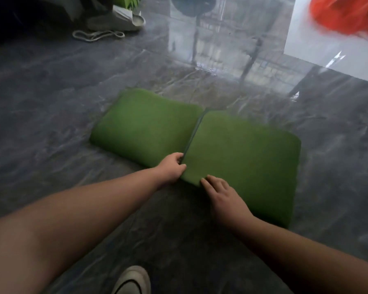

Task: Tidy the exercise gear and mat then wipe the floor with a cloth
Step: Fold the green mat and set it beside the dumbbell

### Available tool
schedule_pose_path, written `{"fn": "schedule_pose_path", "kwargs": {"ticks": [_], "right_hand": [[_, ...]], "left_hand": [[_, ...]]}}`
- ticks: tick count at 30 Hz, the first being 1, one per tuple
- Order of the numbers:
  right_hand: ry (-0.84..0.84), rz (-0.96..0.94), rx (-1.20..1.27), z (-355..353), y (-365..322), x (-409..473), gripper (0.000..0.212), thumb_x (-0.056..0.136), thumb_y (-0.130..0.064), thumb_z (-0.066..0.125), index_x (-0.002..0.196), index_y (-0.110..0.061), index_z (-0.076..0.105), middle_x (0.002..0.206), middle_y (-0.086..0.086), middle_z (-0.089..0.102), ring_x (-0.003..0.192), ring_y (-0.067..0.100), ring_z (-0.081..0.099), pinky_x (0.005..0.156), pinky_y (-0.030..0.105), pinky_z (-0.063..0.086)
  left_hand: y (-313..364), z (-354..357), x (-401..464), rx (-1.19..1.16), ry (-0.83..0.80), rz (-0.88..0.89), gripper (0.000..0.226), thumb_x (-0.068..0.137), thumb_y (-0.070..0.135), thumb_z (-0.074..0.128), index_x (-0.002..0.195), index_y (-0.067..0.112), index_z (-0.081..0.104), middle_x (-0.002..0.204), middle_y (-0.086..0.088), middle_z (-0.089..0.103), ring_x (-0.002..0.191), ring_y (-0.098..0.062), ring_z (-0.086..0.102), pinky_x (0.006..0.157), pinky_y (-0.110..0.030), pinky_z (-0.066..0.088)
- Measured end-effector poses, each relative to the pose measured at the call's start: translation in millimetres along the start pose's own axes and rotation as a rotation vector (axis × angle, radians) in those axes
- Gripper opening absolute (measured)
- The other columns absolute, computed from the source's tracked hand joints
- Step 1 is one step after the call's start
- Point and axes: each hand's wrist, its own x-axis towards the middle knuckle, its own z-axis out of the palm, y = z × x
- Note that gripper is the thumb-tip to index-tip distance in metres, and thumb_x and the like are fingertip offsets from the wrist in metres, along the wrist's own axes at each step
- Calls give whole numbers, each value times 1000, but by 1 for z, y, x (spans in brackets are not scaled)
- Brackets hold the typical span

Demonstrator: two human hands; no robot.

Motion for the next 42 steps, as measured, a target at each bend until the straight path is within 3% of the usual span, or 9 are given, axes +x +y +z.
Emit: {"fn": "schedule_pose_path", "kwargs": {"ticks": [4,7,9,12,16,20,26,35,42], "right_hand": [[-41,77,-58,16,-9,12,74,94,-27,45,157,-29,7,165,0,8,152,27,4,120,45,9],[-34,124,-69,16,-15,24,69,92,-33,48,152,-29,16,163,3,10,148,30,11,115,52,18],[-32,146,-91,13,-18,33,68,90,-39,51,150,-28,18,162,4,12,145,32,17,110,56,24],[-51,163,-148,10,-19,48,81,91,-47,54,153,-27,7,160,4,14,141,33,21,107,60,25],[-86,156,-217,10,-19,64,82,95,-40,51,156,-27,-1,160,7,10,147,34,9,113,66,14],[-122,153,-250,14,-23,68,77,97,-29,45,156,-24,-4,161,8,6,148,38,5,111,69,15],[-157,143,-298,14,-24,73,76,99,-21,43,156,-21,-6,161,10,3,147,43,4,108,71,20],[-156,134,-312,15,-28,78,80,97,-20,52,155,-18,-3,159,13,7,144,50,9,106,74,24],[-151,125,-313,16,-25,77,78,99,-21,47,156,-18,-6,162,12,2,146,49,6,108,73,23]], "left_hand": [[-28,1,17,-40,-16,-90,53,84,1,60,137,2,53,129,-13,65,116,-25,63,107,-42,47],[-35,3,21,21,1,-90,65,73,19,62,136,6,54,128,-11,66,116,-24,63,105,-41,48],[-24,1,5,77,26,-87,56,83,17,66,136,6,53,128,-11,65,117,-24,62,106,-39,47],[-17,-1,-10,170,60,-73,47,90,11,65,134,5,53,125,-11,65,115,-25,62,103,-33,46],[-22,-7,-12,241,7,-99,49,90,7,63,137,7,51,124,-12,65,113,-25,62,97,-27,46],[-25,-12,-13,220,-38,-111,53,87,2,59,138,9,52,129,-11,65,116,-22,62,103,-32,47],[-24,-17,-17,323,-52,-68,53,86,5,53,138,12,53,134,-6,62,122,-19,58,105,-26,43],[-31,-35,-26,500,-10,-68,51,88,12,51,140,16,50,144,-9,51,130,-24,50,108,-30,39],[-34,-37,-38,545,-21,-51,55,90,12,50,144,18,45,147,-11,45,133,-25,47,110,-30,36]]}}
